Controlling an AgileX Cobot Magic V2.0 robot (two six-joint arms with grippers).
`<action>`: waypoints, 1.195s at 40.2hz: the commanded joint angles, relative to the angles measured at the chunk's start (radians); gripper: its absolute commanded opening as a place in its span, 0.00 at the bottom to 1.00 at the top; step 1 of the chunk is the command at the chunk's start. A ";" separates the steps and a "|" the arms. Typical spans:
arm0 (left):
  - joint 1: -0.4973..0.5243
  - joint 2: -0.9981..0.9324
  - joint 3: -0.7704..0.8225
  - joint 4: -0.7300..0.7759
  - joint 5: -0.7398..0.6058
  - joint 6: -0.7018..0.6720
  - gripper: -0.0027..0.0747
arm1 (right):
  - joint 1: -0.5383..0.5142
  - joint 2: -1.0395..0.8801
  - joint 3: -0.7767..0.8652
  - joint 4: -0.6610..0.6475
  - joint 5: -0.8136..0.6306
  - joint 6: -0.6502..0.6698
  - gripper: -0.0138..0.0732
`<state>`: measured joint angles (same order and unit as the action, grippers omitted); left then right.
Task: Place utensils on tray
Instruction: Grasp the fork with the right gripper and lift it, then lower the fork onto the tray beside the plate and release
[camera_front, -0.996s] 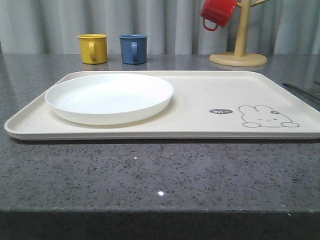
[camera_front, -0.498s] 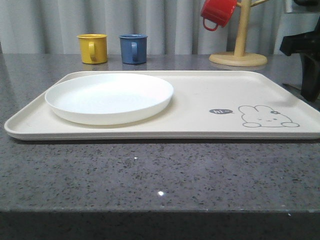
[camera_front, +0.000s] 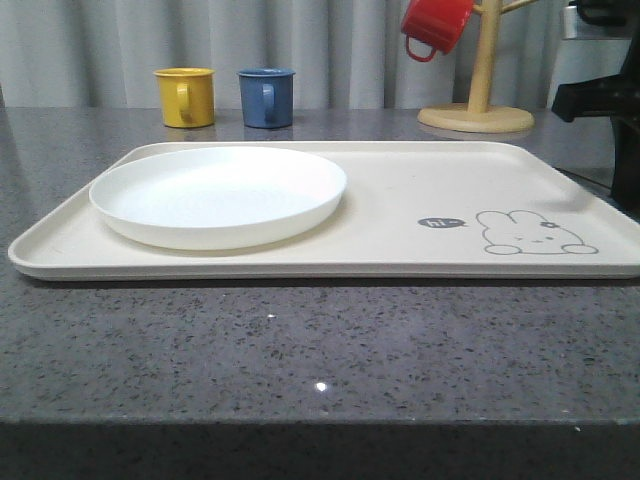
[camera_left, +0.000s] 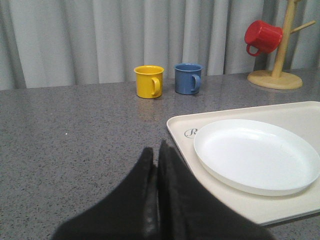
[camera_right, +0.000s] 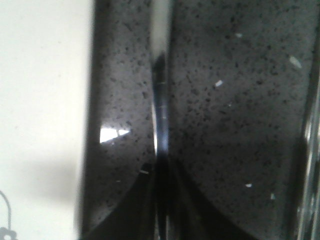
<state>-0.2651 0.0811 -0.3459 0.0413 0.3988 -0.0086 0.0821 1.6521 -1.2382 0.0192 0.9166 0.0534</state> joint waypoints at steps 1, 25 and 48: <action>-0.009 0.013 -0.026 -0.006 -0.075 -0.007 0.01 | -0.002 -0.060 -0.032 0.004 -0.015 -0.002 0.12; -0.009 0.013 -0.026 -0.006 -0.075 -0.007 0.01 | 0.232 -0.142 -0.327 -0.030 0.296 0.240 0.12; -0.009 0.013 -0.026 -0.006 -0.075 -0.007 0.01 | 0.483 0.180 -0.490 -0.083 0.250 0.550 0.12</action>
<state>-0.2651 0.0811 -0.3459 0.0413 0.3988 -0.0086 0.5702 1.8610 -1.6927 -0.0417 1.2071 0.5785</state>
